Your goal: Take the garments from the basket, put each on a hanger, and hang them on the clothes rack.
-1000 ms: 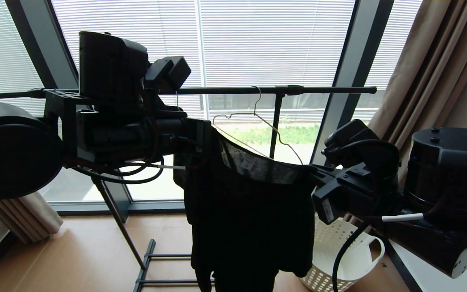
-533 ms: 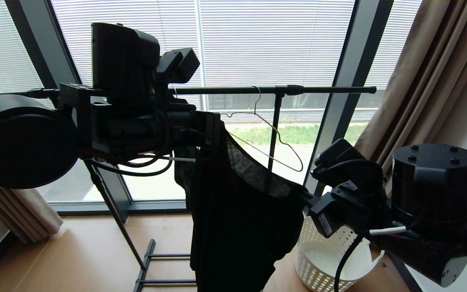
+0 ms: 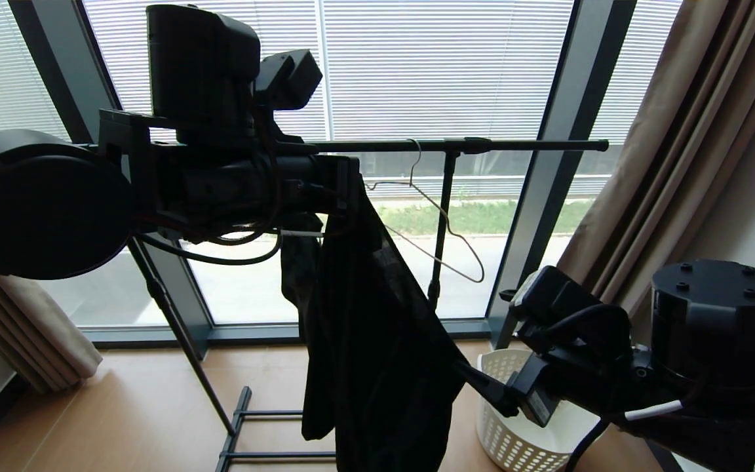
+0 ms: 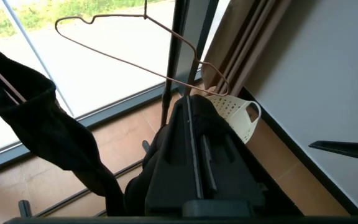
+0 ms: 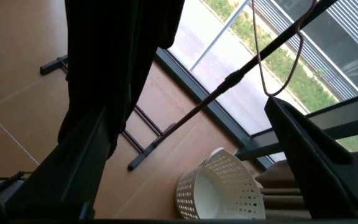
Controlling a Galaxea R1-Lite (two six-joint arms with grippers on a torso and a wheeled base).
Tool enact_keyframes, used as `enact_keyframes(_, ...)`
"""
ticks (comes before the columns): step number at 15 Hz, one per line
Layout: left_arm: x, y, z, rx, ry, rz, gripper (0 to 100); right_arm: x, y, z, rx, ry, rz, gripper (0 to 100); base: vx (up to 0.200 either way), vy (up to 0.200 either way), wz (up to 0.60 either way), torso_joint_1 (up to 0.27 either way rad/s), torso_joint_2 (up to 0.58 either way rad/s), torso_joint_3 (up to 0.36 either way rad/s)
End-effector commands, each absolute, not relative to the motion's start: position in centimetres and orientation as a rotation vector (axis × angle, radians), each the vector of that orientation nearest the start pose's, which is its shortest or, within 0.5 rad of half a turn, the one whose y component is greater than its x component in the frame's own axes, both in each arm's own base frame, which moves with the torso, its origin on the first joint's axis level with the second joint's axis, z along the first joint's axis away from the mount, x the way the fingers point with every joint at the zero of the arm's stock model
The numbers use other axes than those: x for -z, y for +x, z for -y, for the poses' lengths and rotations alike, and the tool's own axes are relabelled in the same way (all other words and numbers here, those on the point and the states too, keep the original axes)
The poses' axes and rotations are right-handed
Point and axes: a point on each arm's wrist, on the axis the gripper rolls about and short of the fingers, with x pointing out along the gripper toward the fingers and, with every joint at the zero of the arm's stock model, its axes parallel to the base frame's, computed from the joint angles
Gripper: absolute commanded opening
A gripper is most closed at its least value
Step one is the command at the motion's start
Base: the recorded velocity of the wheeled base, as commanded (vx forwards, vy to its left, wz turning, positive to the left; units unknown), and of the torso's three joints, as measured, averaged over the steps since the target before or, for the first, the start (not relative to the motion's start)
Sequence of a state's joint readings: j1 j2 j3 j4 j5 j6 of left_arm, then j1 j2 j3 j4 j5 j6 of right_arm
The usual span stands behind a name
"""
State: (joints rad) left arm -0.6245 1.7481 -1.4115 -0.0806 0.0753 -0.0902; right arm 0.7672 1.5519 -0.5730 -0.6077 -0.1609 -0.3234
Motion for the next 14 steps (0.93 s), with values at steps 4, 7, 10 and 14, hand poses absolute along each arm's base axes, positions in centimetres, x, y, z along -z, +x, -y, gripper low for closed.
enact_keyframes(4,-28.3,27.5,20.9,0.561,0.004,-0.265,0,-15.7,18.0,-17.3,-0.740,-0.416,-0.131,100,0.000,0.000,0.00,0.000,0.00,0.000)
enact_keyframes(7,-27.9,26.6,21.9,0.589,0.015,-0.276,0,-15.7,17.5,-19.2,-0.782,-0.358,-0.111,100,0.000,0.000,0.00,0.000,0.00,0.000)
enact_keyframes(10,-27.5,25.6,22.4,0.607,0.029,-0.293,0,-16.5,17.8,-22.4,-0.662,-0.195,-0.107,100,0.000,0.000,0.00,0.000,0.00,0.000)
enact_keyframes(14,-27.3,24.7,22.0,0.617,0.037,-0.303,0,-16.8,19.5,-23.4,-0.579,-0.130,-0.109,100,0.000,0.000,0.00,0.000,0.00,0.000)
